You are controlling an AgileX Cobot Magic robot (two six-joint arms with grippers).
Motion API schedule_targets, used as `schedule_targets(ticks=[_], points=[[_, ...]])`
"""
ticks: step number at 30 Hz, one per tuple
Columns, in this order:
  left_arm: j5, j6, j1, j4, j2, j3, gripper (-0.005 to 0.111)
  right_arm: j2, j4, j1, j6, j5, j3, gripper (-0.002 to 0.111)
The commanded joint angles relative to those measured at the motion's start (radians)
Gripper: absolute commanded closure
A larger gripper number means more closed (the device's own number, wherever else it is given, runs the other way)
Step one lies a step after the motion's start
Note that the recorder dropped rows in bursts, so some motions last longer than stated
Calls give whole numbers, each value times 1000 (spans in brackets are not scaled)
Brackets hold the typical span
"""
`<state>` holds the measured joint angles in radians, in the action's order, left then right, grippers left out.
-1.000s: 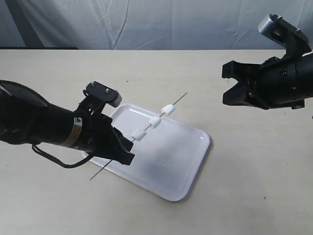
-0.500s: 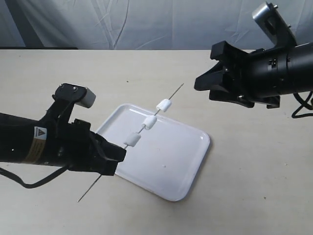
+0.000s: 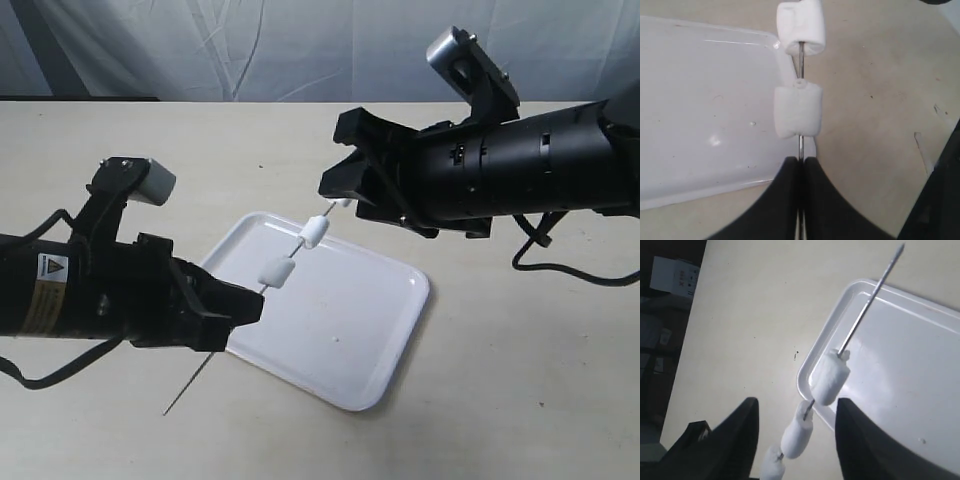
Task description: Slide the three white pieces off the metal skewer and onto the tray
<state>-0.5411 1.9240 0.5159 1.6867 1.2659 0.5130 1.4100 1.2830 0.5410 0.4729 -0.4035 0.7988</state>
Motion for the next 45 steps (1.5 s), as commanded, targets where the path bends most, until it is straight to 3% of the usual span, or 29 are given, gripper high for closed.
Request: schedule_targets(ticks=[1,29,37,45], points=[[3,4,5,-19,-10,-5,107,9,9,18,5,52,7,62],[-94,2,5,-74,-11,-5,107,12,13,18,1,112,7,68],[-78,2,5,-76,-11,-5,107,12,13,18,1,105,7,91],[-44,2,5,-76,-11,-5,107,12,13,18,1,94,7,92]])
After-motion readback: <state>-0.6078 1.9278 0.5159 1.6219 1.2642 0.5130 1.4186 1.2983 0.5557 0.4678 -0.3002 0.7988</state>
